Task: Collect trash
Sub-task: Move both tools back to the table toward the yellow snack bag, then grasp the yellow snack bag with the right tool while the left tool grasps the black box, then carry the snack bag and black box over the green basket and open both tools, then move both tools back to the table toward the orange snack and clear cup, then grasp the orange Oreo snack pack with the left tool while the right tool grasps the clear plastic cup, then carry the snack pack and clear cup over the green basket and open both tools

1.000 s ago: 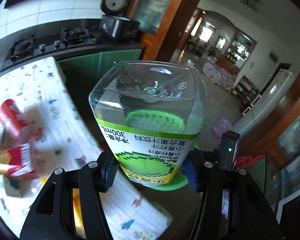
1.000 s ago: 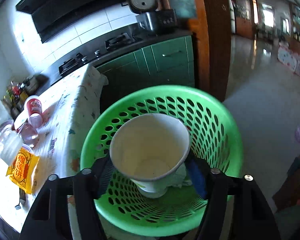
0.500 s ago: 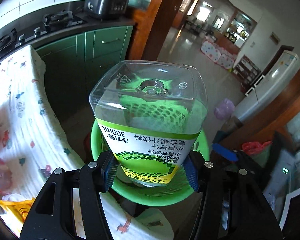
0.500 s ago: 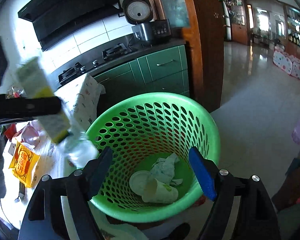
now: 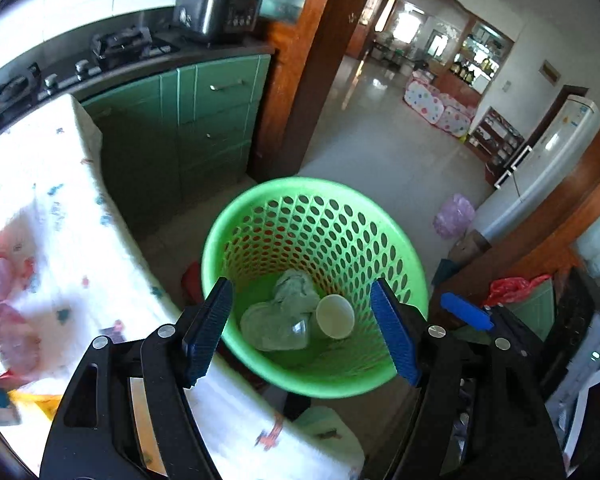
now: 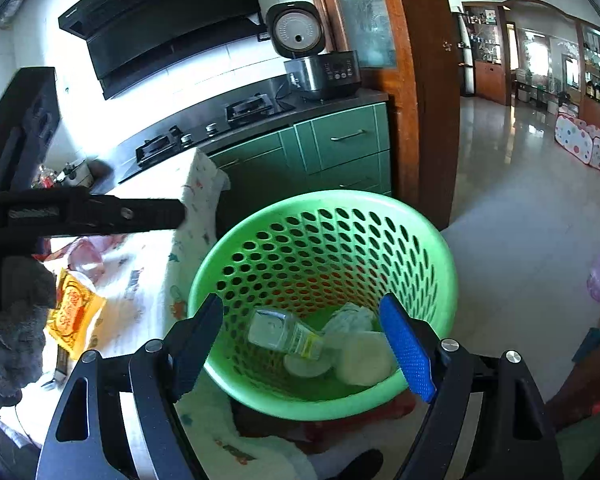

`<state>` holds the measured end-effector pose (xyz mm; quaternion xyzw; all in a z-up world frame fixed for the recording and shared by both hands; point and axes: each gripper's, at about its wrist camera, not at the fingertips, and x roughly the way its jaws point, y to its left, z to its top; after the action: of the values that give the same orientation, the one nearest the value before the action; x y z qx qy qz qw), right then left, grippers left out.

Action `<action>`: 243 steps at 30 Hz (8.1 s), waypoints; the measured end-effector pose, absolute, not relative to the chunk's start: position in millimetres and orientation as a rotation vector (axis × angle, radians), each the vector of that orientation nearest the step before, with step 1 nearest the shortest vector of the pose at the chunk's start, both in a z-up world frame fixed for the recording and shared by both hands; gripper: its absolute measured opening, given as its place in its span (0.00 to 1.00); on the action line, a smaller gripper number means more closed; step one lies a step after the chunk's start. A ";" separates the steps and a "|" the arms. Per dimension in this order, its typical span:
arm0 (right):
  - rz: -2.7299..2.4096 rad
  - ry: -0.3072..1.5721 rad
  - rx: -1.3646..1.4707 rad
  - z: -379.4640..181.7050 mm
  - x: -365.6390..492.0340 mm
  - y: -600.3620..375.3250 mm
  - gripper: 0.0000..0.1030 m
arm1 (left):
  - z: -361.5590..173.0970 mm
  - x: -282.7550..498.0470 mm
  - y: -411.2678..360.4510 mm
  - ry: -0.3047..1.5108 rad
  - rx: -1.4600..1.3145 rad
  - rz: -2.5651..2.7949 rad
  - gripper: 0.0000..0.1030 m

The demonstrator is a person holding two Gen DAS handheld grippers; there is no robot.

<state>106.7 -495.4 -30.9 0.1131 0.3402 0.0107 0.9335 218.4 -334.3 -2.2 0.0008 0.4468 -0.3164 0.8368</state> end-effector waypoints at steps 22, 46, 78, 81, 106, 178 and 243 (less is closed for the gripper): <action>0.443 0.725 0.122 -9.6 117.4 -314.7 0.75 | 28.1 147.9 -106.4 0.836 -0.130 -0.333 0.69; 0.486 0.818 0.104 -44.8 159.7 -249.3 0.28 | -32.8 129.9 -58.6 0.972 -0.229 -0.260 0.70; 0.402 0.692 0.165 -13.8 101.8 -330.8 0.21 | -88.4 160.7 -124.9 1.170 -0.221 -0.070 0.57; 0.390 0.692 0.166 -12.7 100.1 -333.6 0.21 | -87.2 159.8 -122.2 1.170 -0.229 -0.081 0.50; 0.099 0.718 0.197 -22.7 114.5 -436.7 0.21 | -7.2 112.3 -91.1 1.010 -0.260 -0.299 0.47; 0.396 0.719 0.039 -19.5 123.5 -305.0 0.85 | 9.9 169.9 -85.3 0.833 -0.136 -0.280 0.69; 0.609 0.835 -0.055 -33.2 173.5 -199.8 0.60 | 22.7 211.7 70.4 0.692 -0.243 -0.130 0.14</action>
<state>173.5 -199.8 -33.2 -0.0264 0.3990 0.2913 0.8690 211.7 70.4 22.7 -0.1189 0.3381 -0.0637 0.9314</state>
